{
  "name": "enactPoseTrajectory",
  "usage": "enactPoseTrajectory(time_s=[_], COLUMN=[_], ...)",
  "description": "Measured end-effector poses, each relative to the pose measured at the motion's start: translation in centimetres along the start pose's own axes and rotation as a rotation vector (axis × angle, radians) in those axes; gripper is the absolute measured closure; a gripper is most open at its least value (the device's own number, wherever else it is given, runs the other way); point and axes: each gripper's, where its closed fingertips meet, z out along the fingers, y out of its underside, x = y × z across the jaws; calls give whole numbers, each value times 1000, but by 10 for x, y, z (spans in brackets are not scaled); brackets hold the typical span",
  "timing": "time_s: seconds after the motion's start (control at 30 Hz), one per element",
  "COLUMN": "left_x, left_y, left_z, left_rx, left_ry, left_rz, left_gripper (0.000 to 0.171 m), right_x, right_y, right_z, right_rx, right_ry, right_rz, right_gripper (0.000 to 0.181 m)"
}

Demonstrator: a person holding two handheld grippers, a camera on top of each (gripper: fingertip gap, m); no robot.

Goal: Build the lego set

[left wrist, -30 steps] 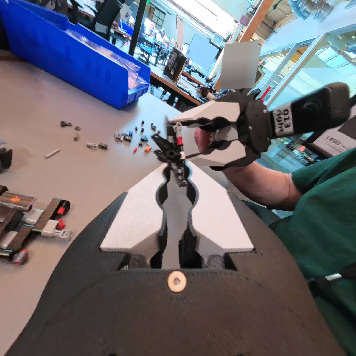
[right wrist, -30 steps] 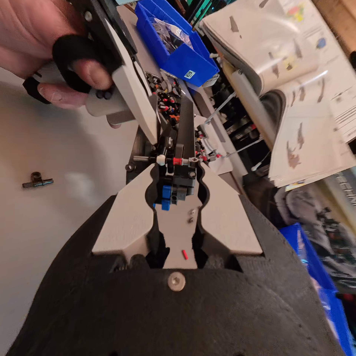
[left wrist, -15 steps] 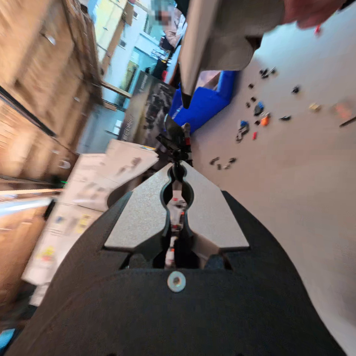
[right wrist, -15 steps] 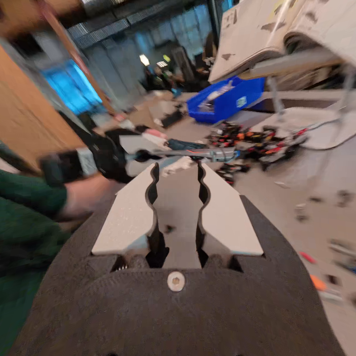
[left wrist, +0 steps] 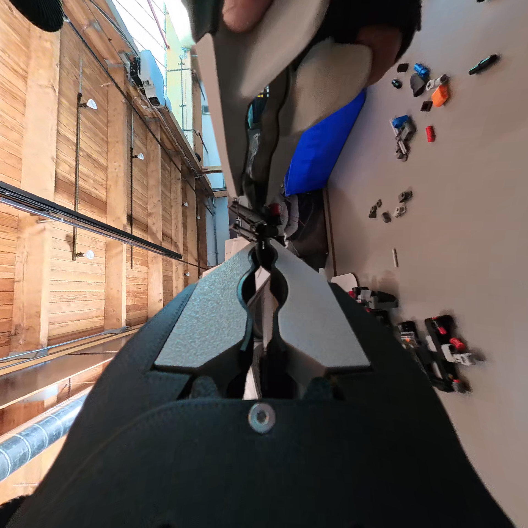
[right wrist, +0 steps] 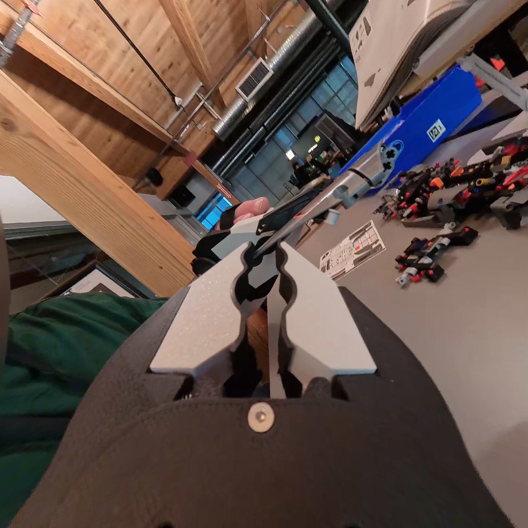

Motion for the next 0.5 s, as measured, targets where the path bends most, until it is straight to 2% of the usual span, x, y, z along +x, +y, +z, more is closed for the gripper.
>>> enactPoseTrajectory(time_s=[0.1,0.2,0.37,0.4,0.5], left_x=[-4,-9,-6,-8,-19], left_y=[3,6,12,14,14], left_z=[6,8,4,4,1], left_rx=[16,34,93,98,137], left_ry=[-12,-22,88,84,65], left_rz=[-3,-74,-491,-525,-600], left_gripper=[168,150,124,121,124], right_x=[0,4,7,9,15], right_y=[-3,-10,-19,-21,-34], right_z=[2,2,9,10,8], right_rx=[10,32,-9,-8,43], right_ry=[-19,-10,59,68,74], right_rz=[-46,-110,-273,-266,-265], right_gripper=[175,180,181,181,181])
